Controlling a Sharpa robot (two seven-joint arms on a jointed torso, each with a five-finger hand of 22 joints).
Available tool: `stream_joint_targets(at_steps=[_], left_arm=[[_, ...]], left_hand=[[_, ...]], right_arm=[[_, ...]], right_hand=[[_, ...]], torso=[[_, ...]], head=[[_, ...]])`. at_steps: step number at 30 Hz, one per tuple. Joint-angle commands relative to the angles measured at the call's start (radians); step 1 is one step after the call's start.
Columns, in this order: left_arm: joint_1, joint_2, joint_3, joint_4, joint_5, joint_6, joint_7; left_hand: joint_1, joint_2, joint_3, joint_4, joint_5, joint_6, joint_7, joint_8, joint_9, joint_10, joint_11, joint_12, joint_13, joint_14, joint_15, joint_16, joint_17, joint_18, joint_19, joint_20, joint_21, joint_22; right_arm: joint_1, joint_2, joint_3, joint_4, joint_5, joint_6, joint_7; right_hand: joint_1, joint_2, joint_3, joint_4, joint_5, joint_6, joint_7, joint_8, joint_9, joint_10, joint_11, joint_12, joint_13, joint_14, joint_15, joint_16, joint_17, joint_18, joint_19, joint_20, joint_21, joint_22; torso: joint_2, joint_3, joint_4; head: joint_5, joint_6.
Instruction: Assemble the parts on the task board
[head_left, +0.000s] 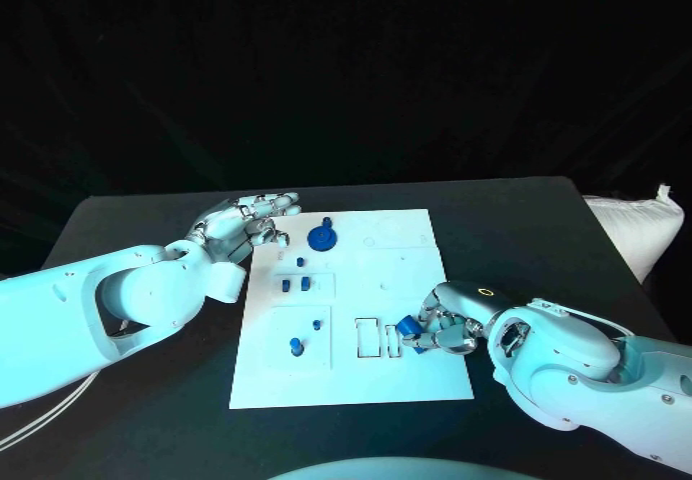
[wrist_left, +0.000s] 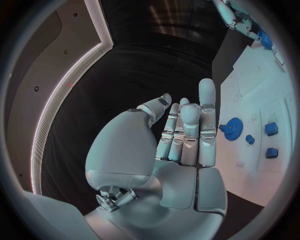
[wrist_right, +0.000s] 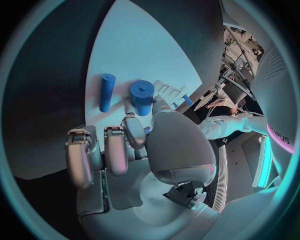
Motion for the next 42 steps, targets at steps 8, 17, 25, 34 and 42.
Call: stream_joint_targets(at_steps=[8, 17, 25, 34, 42], left_arm=[[0.0, -0.001, 0.0, 0.004, -0.004, 0.019, 0.006], [0.0, -0.002, 0.0, 0.005, -0.005, 0.022, 0.005], [0.0, -0.001, 0.0, 0.005, -0.006, 0.022, 0.005], [0.0, -0.001, 0.0, 0.006, -0.008, 0.023, 0.005], [0.0, -0.001, 0.0, 0.007, -0.009, 0.025, 0.004]], left_hand=[[0.0, 0.005, -0.003, -0.005, 0.006, -0.009, 0.001, 0.006, 0.001, -0.007, -0.002, 0.008, 0.0, -0.01, -0.001, 0.004, -0.003, 0.019, 0.0, 0.007, -0.007, -0.002], [0.0, 0.005, -0.003, -0.005, 0.006, -0.009, 0.001, 0.006, 0.001, -0.007, -0.002, 0.008, 0.0, -0.01, -0.001, 0.004, -0.003, 0.019, 0.0, 0.007, -0.007, -0.002], [0.0, 0.005, -0.003, -0.005, 0.006, -0.009, 0.001, 0.006, 0.001, -0.007, -0.002, 0.008, 0.0, -0.01, -0.001, 0.004, -0.003, 0.019, 0.0, 0.007, -0.007, -0.002], [0.0, 0.005, -0.003, -0.005, 0.006, -0.01, 0.001, 0.006, 0.001, -0.008, -0.002, 0.009, 0.0, -0.011, -0.001, 0.003, -0.004, 0.019, 0.0, 0.007, -0.007, -0.002], [0.0, 0.005, -0.003, -0.005, 0.006, -0.01, 0.001, 0.006, 0.001, -0.008, -0.002, 0.009, 0.0, -0.011, -0.001, 0.003, -0.004, 0.019, 0.0, 0.007, -0.007, -0.002]], right_arm=[[-0.018, 0.011, -0.009, -0.02, -0.021, -0.008, -0.019], [-0.019, -0.004, -0.003, 0.019, 0.052, -0.169, -0.024], [-0.008, -0.014, 0.009, 0.064, 0.147, -0.218, -0.028], [-0.005, 0.031, 0.01, 0.046, 0.219, -0.161, -0.031], [-0.006, 0.083, 0.009, 0.031, 0.231, -0.143, -0.035]], right_hand=[[0.054, 0.055, 0.002, -0.019, 0.051, 0.022, -0.012, 0.036, 0.025, 0.015, -0.017, 0.148, 0.276, 0.075, -0.008, 0.006, 0.079, -0.014, 0.105, -0.001, 0.004, 0.264], [0.087, 0.08, 0.018, -0.034, 0.113, 0.031, -0.024, 0.053, 0.048, 0.031, -0.029, 0.168, 0.302, 0.075, -0.019, 0.007, 0.081, -0.014, 0.105, -0.013, 0.004, 0.264], [0.069, 0.074, 0.009, -0.02, 0.152, 0.03, -0.026, 0.055, 0.059, 0.036, -0.031, 0.17, 0.309, 0.076, -0.021, 0.01, 0.085, -0.014, 0.105, -0.015, 0.004, 0.264], [0.064, 0.072, 0.008, -0.016, 0.173, 0.028, -0.025, 0.055, 0.064, 0.035, -0.031, 0.166, 0.308, 0.076, -0.021, 0.01, 0.085, -0.014, 0.105, -0.016, 0.004, 0.264], [0.049, 0.069, 0.001, -0.008, 0.168, 0.027, -0.024, 0.056, 0.069, 0.036, -0.03, 0.164, 0.31, 0.076, -0.02, 0.01, 0.084, -0.014, 0.105, -0.016, 0.004, 0.264]], torso=[[-0.002, -0.0005, -0.0032], [-0.001, 0.0004, -0.0021], [0.0, -0.0019, -0.0012], [0.0, -0.0011, 0.0004], [0.0, -0.0015, 0.0004]], head=[[0.005, -0.003], [0.005, -0.002], [0.002, -0.001], [0.008, -0.005], [0.012, -0.01]])
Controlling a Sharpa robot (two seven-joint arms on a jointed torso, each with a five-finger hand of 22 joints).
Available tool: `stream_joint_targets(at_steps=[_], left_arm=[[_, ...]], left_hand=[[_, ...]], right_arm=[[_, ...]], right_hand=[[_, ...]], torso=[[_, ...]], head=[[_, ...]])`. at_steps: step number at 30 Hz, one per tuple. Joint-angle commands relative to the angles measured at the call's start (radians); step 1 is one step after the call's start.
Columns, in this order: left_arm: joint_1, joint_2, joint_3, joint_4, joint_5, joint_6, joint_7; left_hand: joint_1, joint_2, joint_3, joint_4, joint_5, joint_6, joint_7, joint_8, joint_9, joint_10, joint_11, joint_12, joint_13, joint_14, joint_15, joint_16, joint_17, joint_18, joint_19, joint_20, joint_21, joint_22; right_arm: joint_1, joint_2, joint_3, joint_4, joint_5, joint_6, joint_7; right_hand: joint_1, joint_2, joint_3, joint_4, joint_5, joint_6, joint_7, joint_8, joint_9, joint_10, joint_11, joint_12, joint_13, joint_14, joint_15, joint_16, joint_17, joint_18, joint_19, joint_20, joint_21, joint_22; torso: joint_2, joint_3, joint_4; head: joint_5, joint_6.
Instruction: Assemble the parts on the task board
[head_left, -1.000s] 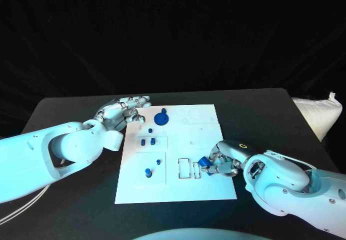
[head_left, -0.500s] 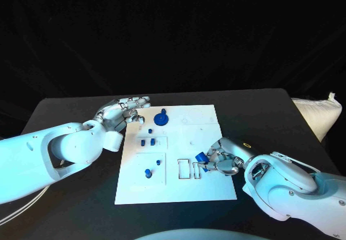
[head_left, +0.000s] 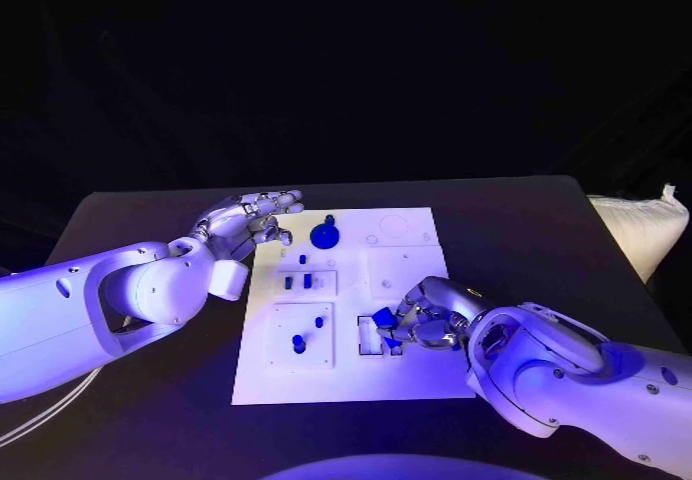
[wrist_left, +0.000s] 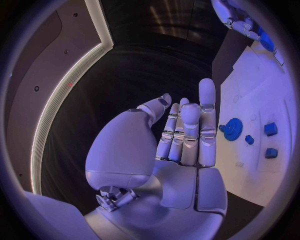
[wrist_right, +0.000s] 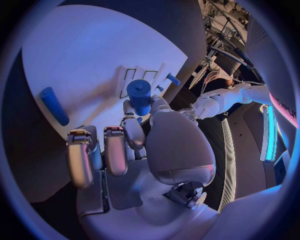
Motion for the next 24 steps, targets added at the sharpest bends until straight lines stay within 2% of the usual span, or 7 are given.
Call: stream_joint_targets(at_steps=[1, 5, 10, 14, 20, 24], left_arm=[[0.0, 0.001, 0.0, 0.004, -0.006, 0.022, 0.005], [0.0, 0.001, 0.0, 0.005, -0.006, 0.022, 0.005], [0.0, 0.0, 0.0, 0.005, -0.007, 0.022, 0.004], [0.0, 0.0, 0.0, 0.006, -0.007, 0.022, 0.004], [0.0, 0.0, 0.0, 0.007, -0.007, 0.022, 0.004], [0.0, -0.001, 0.0, 0.008, -0.007, 0.022, 0.003]], left_hand=[[0.0, 0.005, -0.003, -0.005, 0.006, -0.006, -0.003, 0.006, 0.001, -0.008, -0.002, 0.003, 0.0, -0.007, 0.002, 0.003, -0.001, 0.019, 0.0, 0.007, -0.003, -0.001], [0.0, 0.005, -0.003, -0.005, 0.006, -0.006, -0.003, 0.006, 0.001, -0.008, -0.002, 0.003, 0.0, -0.007, 0.002, 0.003, -0.001, 0.019, 0.0, 0.007, -0.003, -0.001], [0.0, 0.005, -0.003, -0.005, 0.006, -0.006, -0.003, 0.006, 0.001, -0.008, -0.002, 0.003, 0.0, -0.007, 0.002, 0.003, -0.001, 0.019, 0.0, 0.007, -0.003, -0.001], [0.0, 0.005, -0.003, -0.005, 0.006, -0.006, -0.003, 0.006, 0.001, -0.008, -0.002, 0.003, 0.0, -0.007, 0.002, 0.003, -0.001, 0.019, 0.0, 0.007, -0.003, -0.001], [0.0, 0.005, -0.003, -0.005, 0.006, -0.006, -0.003, 0.006, 0.001, -0.008, -0.002, 0.003, 0.0, -0.007, 0.002, 0.003, -0.001, 0.019, 0.0, 0.007, -0.003, -0.001], [0.0, 0.005, -0.003, -0.005, 0.006, -0.006, -0.003, 0.006, 0.001, -0.008, -0.002, 0.003, 0.0, -0.007, 0.002, 0.003, -0.001, 0.019, 0.0, 0.007, -0.003, -0.001]], right_arm=[[-0.001, 0.012, 0.0, -0.004, 0.022, 0.035, -0.009], [-0.001, 0.018, 0.0, -0.01, 0.02, 0.057, -0.012], [-0.001, 0.025, -0.001, -0.018, 0.019, 0.078, -0.015], [-0.001, 0.035, -0.001, -0.028, 0.009, 0.075, -0.016], [-0.001, 0.052, -0.002, -0.047, -0.026, 0.061, -0.019], [-0.001, 0.06, -0.002, -0.055, -0.048, 0.056, -0.019]], right_hand=[[0.022, 0.039, -0.002, 0.009, -0.006, 0.005, -0.005, 0.007, 0.037, 0.039, -0.026, 0.152, 0.28, 0.072, -0.006, 0.005, 0.083, -0.014, 0.105, -0.008, 0.004, 0.263], [0.013, 0.04, -0.006, 0.014, -0.013, 0.006, -0.005, 0.008, 0.039, 0.038, -0.026, 0.149, 0.278, 0.072, -0.006, 0.005, 0.081, -0.014, 0.105, -0.008, 0.004, 0.263], [0.001, 0.044, -0.01, 0.018, -0.019, 0.011, -0.007, 0.011, 0.044, 0.039, -0.027, 0.147, 0.279, 0.072, -0.006, 0.005, 0.082, -0.014, 0.105, -0.008, 0.004, 0.263], [-0.013, 0.047, -0.014, 0.019, -0.022, 0.021, -0.011, 0.017, 0.051, 0.04, -0.03, 0.146, 0.28, 0.072, -0.008, 0.004, 0.08, -0.014, 0.105, -0.009, 0.004, 0.263], [-0.064, 0.047, -0.044, 0.021, -0.053, 0.032, -0.016, 0.024, 0.067, 0.039, -0.034, 0.138, 0.278, 0.071, -0.012, 0.003, 0.078, -0.014, 0.105, -0.012, 0.004, 0.263], [-0.112, 0.055, -0.08, 0.021, -0.158, 0.031, -0.019, 0.028, 0.08, 0.038, -0.037, 0.128, 0.275, 0.071, -0.014, 0.003, 0.076, -0.014, 0.105, -0.015, 0.004, 0.263]], torso=[[0.0, -0.0003, -0.0006], [0.0, -0.0012, -0.0011], [0.0, 0.0001, -0.0013], [0.0, 0.0004, -0.0015], [0.0, 0.0002, -0.0004], [0.0, 0.0006, -0.001]], head=[[0.003, -0.003], [0.004, -0.003], [0.007, -0.005], [0.008, -0.005], [0.007, -0.004], [0.009, -0.005]])
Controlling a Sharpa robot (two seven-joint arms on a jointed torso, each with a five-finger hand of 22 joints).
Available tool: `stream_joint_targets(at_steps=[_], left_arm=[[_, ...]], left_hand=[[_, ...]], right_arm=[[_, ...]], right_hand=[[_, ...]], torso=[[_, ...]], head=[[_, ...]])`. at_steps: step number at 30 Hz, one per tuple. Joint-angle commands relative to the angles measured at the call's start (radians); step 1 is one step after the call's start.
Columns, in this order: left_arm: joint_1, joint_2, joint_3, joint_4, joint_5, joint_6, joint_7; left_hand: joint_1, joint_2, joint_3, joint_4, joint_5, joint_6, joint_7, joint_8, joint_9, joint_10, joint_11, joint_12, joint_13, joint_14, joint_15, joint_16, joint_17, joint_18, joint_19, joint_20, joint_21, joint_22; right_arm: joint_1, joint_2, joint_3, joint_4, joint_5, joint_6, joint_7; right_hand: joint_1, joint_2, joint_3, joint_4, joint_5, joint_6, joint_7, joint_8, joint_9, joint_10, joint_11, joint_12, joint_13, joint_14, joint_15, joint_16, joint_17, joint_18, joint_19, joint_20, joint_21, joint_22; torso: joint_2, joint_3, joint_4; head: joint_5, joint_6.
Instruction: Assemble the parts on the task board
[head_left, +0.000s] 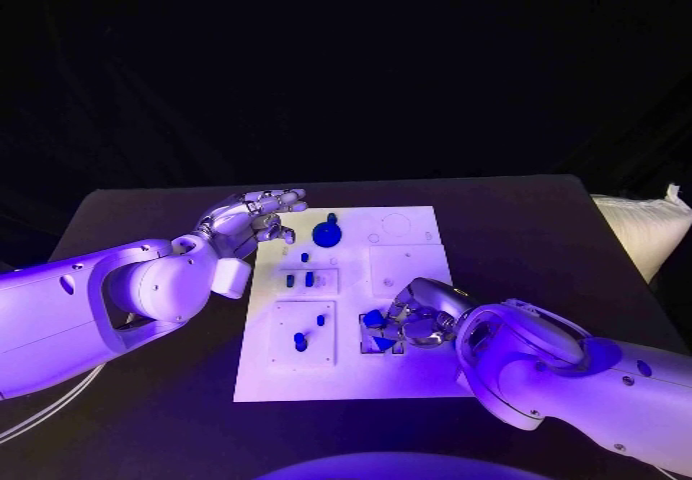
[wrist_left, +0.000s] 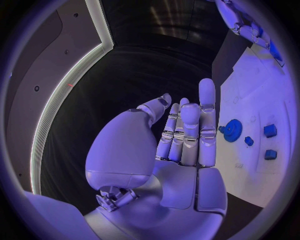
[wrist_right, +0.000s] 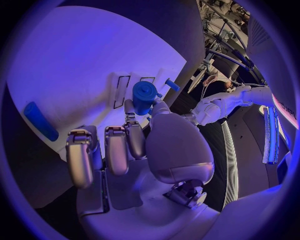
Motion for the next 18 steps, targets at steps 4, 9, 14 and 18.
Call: stream_joint_targets(at_steps=[4, 9, 14, 18], left_arm=[[0.0, 0.0, 0.0, 0.004, -0.005, 0.021, 0.004], [0.001, -0.001, 0.0, 0.004, -0.005, 0.021, 0.003], [0.001, -0.001, 0.0, 0.004, -0.005, 0.022, 0.003], [0.001, -0.002, 0.0, 0.004, -0.005, 0.022, 0.002]], left_hand=[[0.0, 0.005, -0.003, -0.005, 0.006, -0.006, -0.003, 0.006, 0.001, -0.008, -0.002, 0.003, 0.0, -0.007, 0.002, 0.003, -0.001, 0.019, 0.0, 0.007, -0.003, -0.001], [0.0, 0.005, -0.003, -0.005, 0.006, -0.006, -0.003, 0.006, 0.001, -0.008, -0.002, 0.003, 0.0, -0.007, 0.002, 0.003, -0.001, 0.019, 0.0, 0.007, -0.003, -0.001], [0.0, 0.005, -0.003, -0.005, 0.006, -0.006, -0.003, 0.006, 0.001, -0.008, -0.002, 0.003, 0.0, -0.007, 0.002, 0.003, -0.001, 0.019, 0.0, 0.007, -0.003, -0.001], [0.0, 0.005, -0.003, -0.005, 0.006, -0.006, -0.003, 0.006, 0.001, -0.008, -0.002, 0.003, 0.0, -0.007, 0.002, 0.003, -0.001, 0.019, 0.0, 0.007, -0.003, -0.001]], right_arm=[[-0.002, 0.008, -0.001, -0.01, -0.064, 0.01, -0.011], [-0.002, 0.01, -0.002, -0.011, -0.076, 0.016, -0.012], [-0.002, 0.008, -0.002, -0.011, -0.084, 0.012, -0.012], [-0.003, 0.003, -0.002, -0.004, -0.097, -0.003, -0.008]], right_hand=[[-0.087, -0.011, -0.067, 0.001, -0.137, 0.011, -0.013, 0.005, 0.02, 0.036, -0.029, -0.019, 0.101, 0.074, -0.003, 0.001, 0.074, -0.014, 0.105, -0.009, 0.004, 0.263], [-0.125, -0.009, -0.103, 0.003, -0.203, 0.007, -0.013, 0.006, 0.031, 0.033, -0.029, -0.033, 0.095, 0.074, -0.003, 0.0, 0.071, -0.014, 0.105, -0.009, 0.004, 0.263], [-0.136, -0.01, -0.114, 0.004, -0.211, 0.006, -0.013, 0.007, 0.035, 0.031, -0.028, -0.038, 0.093, 0.073, -0.003, -0.001, 0.07, -0.014, 0.105, -0.009, 0.004, 0.263], [-0.115, -0.005, -0.116, -0.002, -0.182, 0.005, -0.014, 0.009, 0.043, 0.032, -0.03, -0.041, 0.093, 0.074, -0.004, 0.0, 0.072, -0.014, 0.105, -0.009, 0.004, 0.263]], torso=[[0.0, 0.0, -0.0004], [0.0, 0.0004, -0.0008], [-0.001, 0.0006, -0.001], [0.0, 0.0014, -0.0006]], head=[[0.003, -0.001], [0.003, -0.002], [0.003, -0.002], [0.002, -0.002]])
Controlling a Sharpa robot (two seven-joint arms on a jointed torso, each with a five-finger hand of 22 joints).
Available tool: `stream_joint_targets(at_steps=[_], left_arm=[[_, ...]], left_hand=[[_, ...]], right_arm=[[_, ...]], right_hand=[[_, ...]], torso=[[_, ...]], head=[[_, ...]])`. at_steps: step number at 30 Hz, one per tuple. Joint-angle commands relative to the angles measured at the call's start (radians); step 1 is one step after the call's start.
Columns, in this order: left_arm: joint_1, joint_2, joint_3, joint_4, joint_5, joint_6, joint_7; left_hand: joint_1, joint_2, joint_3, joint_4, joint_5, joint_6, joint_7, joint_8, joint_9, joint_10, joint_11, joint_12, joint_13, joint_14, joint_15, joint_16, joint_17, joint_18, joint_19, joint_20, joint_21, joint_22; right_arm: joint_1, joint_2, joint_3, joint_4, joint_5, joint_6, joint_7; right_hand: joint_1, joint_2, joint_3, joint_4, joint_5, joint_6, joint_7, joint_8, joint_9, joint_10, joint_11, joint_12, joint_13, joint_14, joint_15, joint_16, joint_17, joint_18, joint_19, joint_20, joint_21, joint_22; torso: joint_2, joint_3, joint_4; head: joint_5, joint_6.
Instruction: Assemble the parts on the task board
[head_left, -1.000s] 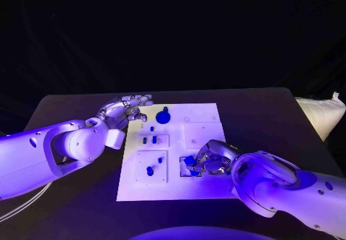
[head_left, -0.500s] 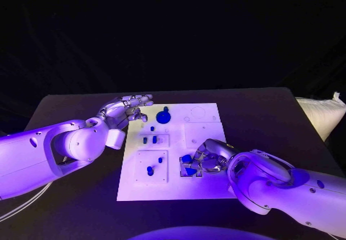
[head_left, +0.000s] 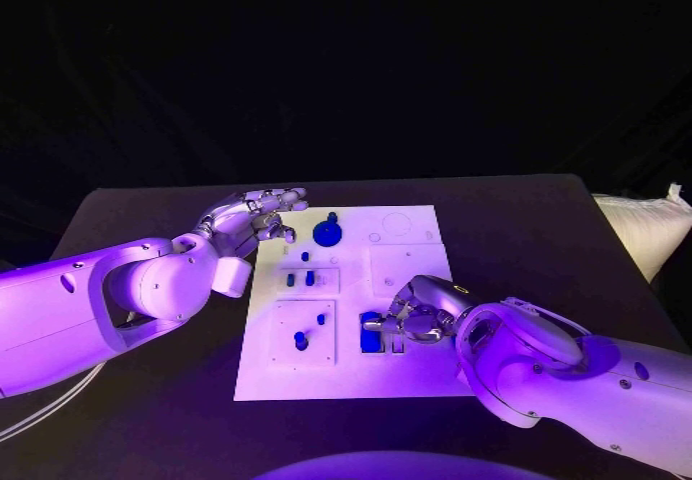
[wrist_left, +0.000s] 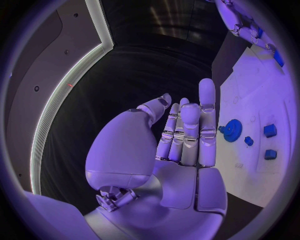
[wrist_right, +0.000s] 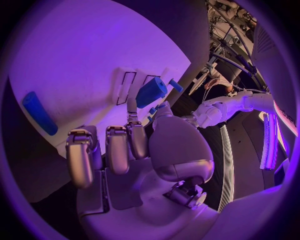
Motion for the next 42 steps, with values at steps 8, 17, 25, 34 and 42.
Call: stream_joint_targets(at_steps=[8, 17, 25, 34, 42], left_arm=[[0.0, -0.001, 0.0, 0.003, -0.005, 0.023, 0.003], [0.0, -0.001, 0.0, 0.002, -0.005, 0.024, 0.003], [0.0, 0.001, 0.0, 0.002, -0.005, 0.024, 0.002], [0.0, 0.001, 0.0, 0.001, -0.005, 0.025, 0.001], [0.0, 0.0, 0.0, 0.001, -0.005, 0.026, 0.0]], left_hand=[[0.0, 0.005, -0.003, -0.005, 0.006, -0.006, -0.003, 0.006, 0.001, -0.008, -0.002, 0.003, 0.0, -0.007, 0.002, 0.003, -0.001, 0.019, 0.0, 0.007, -0.003, -0.001], [0.0, 0.005, -0.004, -0.007, 0.006, -0.008, -0.002, 0.007, 0.001, -0.011, -0.002, 0.007, -0.001, -0.01, 0.002, 0.003, -0.005, 0.019, -0.001, 0.007, -0.004, -0.002], [0.0, 0.005, -0.004, -0.007, 0.006, -0.008, -0.002, 0.007, 0.001, -0.011, -0.002, 0.007, -0.001, -0.01, 0.002, 0.003, -0.005, 0.019, -0.001, 0.007, -0.004, -0.002], [0.0, 0.005, -0.004, -0.007, 0.006, -0.008, -0.002, 0.007, 0.001, -0.011, -0.002, 0.007, -0.001, -0.01, 0.002, 0.003, -0.005, 0.019, -0.001, 0.007, -0.004, -0.002], [0.0, 0.005, -0.004, -0.007, 0.006, -0.008, -0.002, 0.007, 0.001, -0.011, -0.002, 0.007, -0.001, -0.01, 0.002, 0.003, -0.005, 0.019, -0.001, 0.007, -0.004, -0.002]], right_arm=[[-0.006, -0.019, 0.0, 0.025, -0.042, -0.007, 0.01], [-0.01, -0.019, 0.0, 0.031, -0.087, 0.016, 0.012], [-0.01, -0.002, -0.002, 0.005, -0.12, 0.039, 0.004], [-0.011, 0.003, -0.004, 0.001, -0.148, 0.072, 0.004], [-0.012, 0.005, -0.005, 0.007, -0.159, 0.056, 0.008]], right_hand=[[0.148, -0.002, 0.01, -0.066, 0.047, -0.008, -0.003, 0.009, 0.023, 0.01, -0.007, -0.01, 0.094, 0.079, -0.003, 0.002, 0.076, -0.014, 0.105, -0.012, 0.004, 0.264], [0.248, -0.02, 0.028, -0.141, -0.018, 0.005, -0.007, 0.033, 0.045, 0.016, -0.01, 0.003, 0.107, 0.079, -0.004, 0.004, 0.079, -0.014, 0.105, -0.013, 0.004, 0.264], [0.266, 0.001, 0.045, -0.156, -0.016, 0.017, -0.018, 0.052, 0.059, 0.023, -0.019, 0.017, 0.119, 0.079, -0.011, 0.004, 0.079, -0.014, 0.105, -0.018, 0.004, 0.264], [0.291, -0.001, 0.058, -0.179, -0.011, 0.018, -0.024, 0.062, 0.068, 0.029, -0.025, 0.029, 0.128, 0.079, -0.016, 0.004, 0.081, -0.014, 0.105, -0.023, 0.004, 0.264], [0.275, -0.009, 0.059, -0.174, -0.015, 0.018, -0.023, 0.067, 0.073, 0.033, -0.025, 0.037, 0.134, 0.079, -0.017, 0.006, 0.083, -0.014, 0.105, -0.024, 0.004, 0.264]], torso=[[0.001, 0.0012, 0.0004], [0.0, -0.0004, -0.0009], [0.0, 0.0005, 0.0013], [0.0, -0.0005, -0.0005], [0.0, 0.0005, -0.0005]], head=[[0.0, -0.001], [0.002, -0.001], [-0.001, -0.001], [-0.001, -0.006], [0.0, -0.007]])
